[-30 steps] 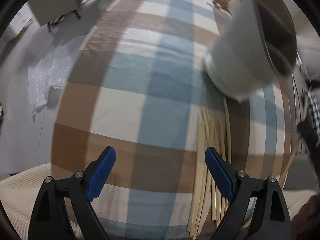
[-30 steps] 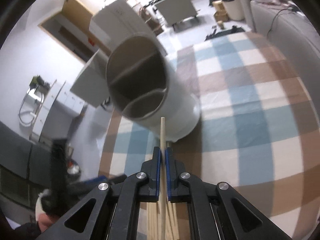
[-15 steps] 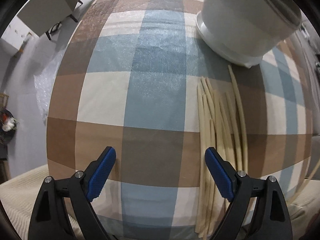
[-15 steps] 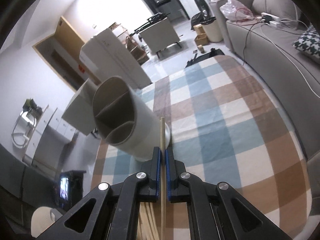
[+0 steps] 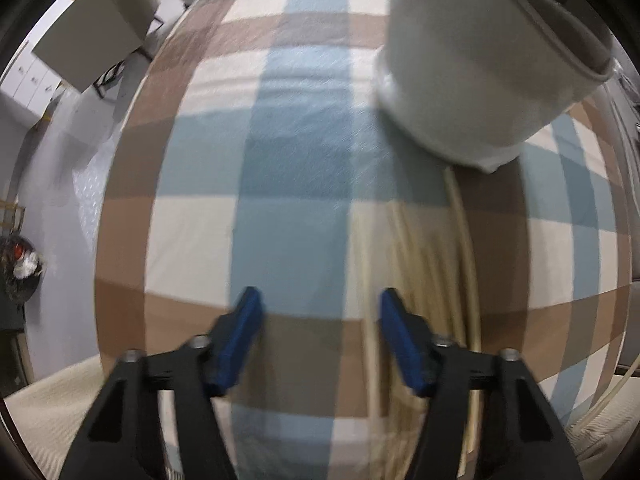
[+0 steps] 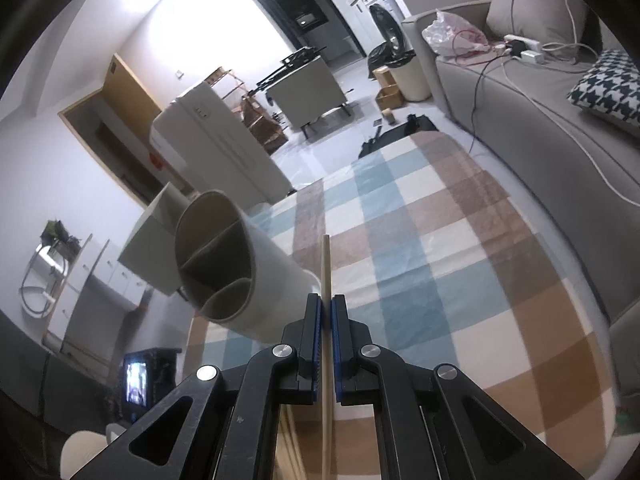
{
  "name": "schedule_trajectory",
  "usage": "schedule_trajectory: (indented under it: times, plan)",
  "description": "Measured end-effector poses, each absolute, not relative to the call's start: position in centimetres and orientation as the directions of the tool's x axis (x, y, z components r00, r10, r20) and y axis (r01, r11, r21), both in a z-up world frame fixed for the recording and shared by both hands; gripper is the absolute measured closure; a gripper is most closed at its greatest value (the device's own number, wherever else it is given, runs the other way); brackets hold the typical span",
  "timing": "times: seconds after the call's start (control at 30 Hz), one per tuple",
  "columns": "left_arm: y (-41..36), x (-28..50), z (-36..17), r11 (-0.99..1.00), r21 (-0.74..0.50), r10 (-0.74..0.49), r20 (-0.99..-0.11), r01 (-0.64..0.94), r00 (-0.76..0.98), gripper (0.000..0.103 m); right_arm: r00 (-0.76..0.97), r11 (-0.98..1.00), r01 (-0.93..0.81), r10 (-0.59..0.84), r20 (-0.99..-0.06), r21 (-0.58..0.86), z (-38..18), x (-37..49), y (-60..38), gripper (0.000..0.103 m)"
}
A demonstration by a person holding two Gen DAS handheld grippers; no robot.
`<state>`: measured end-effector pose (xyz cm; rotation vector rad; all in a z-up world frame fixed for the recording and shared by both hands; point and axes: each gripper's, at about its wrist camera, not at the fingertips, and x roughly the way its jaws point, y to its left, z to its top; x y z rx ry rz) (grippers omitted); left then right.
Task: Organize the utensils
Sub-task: 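Lift the chopstick with the right tool while the left tool grasps another chopstick, then carry both chopsticks over the white holder and open both tools to drop them in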
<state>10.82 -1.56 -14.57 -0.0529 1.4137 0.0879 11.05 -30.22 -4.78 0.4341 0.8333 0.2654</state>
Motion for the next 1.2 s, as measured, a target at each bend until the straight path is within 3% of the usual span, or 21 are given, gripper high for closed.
schedule_trajectory:
  times: [0.1, 0.17, 0.33, 0.7, 1.07, 1.2]
  plan:
    - [-2.0, 10.9, -14.5, 0.998, -0.003, 0.007, -0.986, -0.063, 0.168, 0.079, 0.654, 0.885, -0.062, 0.386, -0.651, 0.462, -4.6, 11.1, -30.3, 0.099]
    - [-2.4, 11.1, -14.5, 0.999, -0.019, -0.012, -0.985, -0.042, 0.171, 0.101, 0.656, 0.886, -0.067, 0.386, -0.649, 0.459, -4.6, 11.0, -30.3, 0.099]
    - [-2.0, 10.7, -13.8, 0.998, -0.052, -0.042, -0.975, -0.041, 0.217, 0.102, 0.662, 0.889, -0.096, 0.392, -0.638, 0.447, -4.3, 10.9, -30.0, 0.099]
    - [0.7, 7.4, -4.9, 0.984, -0.178, -0.164, -0.877, 0.011, 0.451, 0.102, 0.705, 0.890, -0.259, 0.439, -0.557, 0.374, -0.2, 8.3, -26.6, 0.099]
    - [-0.3, 7.7, -1.0, 0.974, -0.214, -0.223, -0.836, 0.076, 0.501, 0.103, 0.748, 0.907, -0.285, 0.412, -0.520, 0.309, 2.6, 5.3, -25.5, 0.099]
    - [0.0, 7.3, 1.8, 0.965, -0.245, -0.258, -0.803, 0.098, 0.538, 0.103, 0.778, 0.902, -0.312, 0.423, -0.465, 0.299, 4.8, 5.0, -25.3, 0.099]
